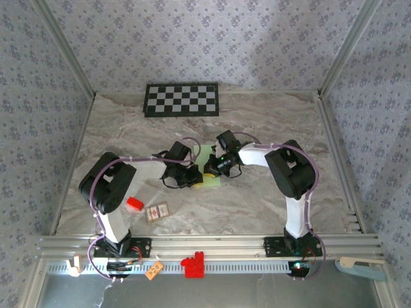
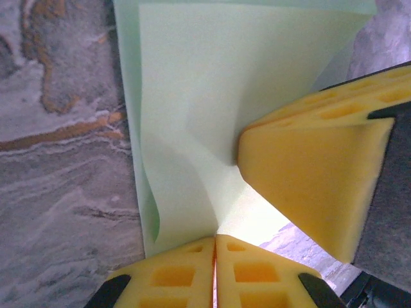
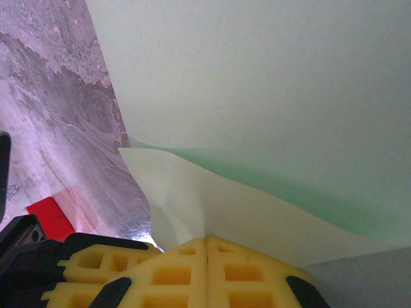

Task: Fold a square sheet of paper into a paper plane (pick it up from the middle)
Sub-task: Fold the triangle a second time at the center of the table.

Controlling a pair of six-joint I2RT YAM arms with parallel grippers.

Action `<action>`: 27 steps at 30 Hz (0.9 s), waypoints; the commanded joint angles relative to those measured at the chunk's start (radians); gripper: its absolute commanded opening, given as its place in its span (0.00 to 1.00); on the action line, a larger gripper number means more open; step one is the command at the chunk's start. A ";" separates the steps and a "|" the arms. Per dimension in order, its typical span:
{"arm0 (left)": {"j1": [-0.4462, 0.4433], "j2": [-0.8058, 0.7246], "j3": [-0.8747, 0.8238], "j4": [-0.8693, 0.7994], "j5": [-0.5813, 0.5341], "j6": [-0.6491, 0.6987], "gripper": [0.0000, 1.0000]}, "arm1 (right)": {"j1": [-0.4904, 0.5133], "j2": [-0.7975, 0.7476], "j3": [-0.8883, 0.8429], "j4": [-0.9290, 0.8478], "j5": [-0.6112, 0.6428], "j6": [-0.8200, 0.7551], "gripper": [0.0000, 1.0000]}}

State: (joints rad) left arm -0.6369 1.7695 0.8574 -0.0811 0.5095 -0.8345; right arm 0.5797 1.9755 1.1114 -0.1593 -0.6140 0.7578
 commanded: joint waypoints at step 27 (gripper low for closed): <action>0.029 -0.055 -0.006 0.046 0.005 -0.004 0.09 | -0.014 0.103 -0.016 -0.129 0.145 -0.020 0.00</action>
State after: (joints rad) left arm -0.6071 1.6650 0.8288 -0.0326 0.5293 -0.8242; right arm 0.5705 1.9900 1.1313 -0.1852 -0.6403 0.7460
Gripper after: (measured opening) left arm 0.092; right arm 0.054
